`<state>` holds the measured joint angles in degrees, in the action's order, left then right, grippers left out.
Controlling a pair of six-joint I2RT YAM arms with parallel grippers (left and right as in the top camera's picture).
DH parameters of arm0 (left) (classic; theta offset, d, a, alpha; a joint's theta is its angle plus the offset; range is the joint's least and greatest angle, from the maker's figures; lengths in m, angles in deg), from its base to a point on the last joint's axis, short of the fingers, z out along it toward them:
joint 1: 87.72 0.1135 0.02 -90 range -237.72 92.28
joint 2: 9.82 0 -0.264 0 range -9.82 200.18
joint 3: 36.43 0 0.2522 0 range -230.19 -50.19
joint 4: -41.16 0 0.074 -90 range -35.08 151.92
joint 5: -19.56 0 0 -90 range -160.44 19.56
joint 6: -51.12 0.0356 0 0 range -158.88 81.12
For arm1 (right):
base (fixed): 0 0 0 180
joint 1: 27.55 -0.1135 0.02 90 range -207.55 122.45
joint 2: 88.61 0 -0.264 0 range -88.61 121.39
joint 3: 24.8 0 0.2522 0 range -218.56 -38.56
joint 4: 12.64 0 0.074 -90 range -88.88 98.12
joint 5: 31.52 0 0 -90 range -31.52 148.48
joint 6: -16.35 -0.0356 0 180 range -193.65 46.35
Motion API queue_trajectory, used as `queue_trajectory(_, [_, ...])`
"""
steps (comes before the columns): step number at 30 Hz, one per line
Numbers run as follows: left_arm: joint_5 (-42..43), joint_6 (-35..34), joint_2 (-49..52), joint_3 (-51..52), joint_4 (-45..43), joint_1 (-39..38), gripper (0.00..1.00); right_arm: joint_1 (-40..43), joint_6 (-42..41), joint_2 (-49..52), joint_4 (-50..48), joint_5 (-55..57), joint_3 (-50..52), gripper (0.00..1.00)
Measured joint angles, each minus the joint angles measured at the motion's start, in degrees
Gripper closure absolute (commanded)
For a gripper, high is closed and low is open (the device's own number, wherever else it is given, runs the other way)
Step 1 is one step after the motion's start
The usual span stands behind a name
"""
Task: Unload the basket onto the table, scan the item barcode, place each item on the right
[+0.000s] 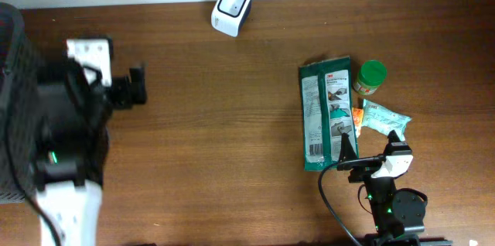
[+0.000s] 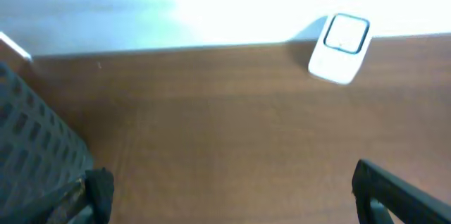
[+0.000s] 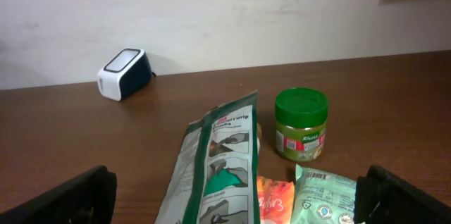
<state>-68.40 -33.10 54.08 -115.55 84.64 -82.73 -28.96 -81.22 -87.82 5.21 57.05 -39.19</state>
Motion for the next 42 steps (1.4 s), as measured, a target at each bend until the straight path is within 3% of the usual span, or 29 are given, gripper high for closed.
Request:
queue_trajectory(7, [0.1,0.9,-27.3,30.1,-20.5,0.0,0.01,0.0,0.0,0.0,0.0,0.0,0.0,0.01])
queue_trajectory(13, [0.1,4.0,-47.2,50.2,-25.9,-1.0,0.01,0.0,0.0,-0.1,0.0,0.0,0.0,0.01])
queue_trajectory(19, [-0.3,6.9,-58.4,59.2,-26.2,-2.2,0.01,0.0,0.0,-0.1,0.0,0.0,0.0,0.01])
queue_trajectory(24, [-1.1,7.1,-63.0,64.4,-25.3,-2.3,0.01,0.0,0.0,-0.1,0.0,0.0,0.0,0.01])
queue_trajectory(42, [-1.5,7.1,-63.1,64.5,-25.1,-2.4,0.01,0.0,0.0,-0.1,0.0,0.0,0.0,0.01])
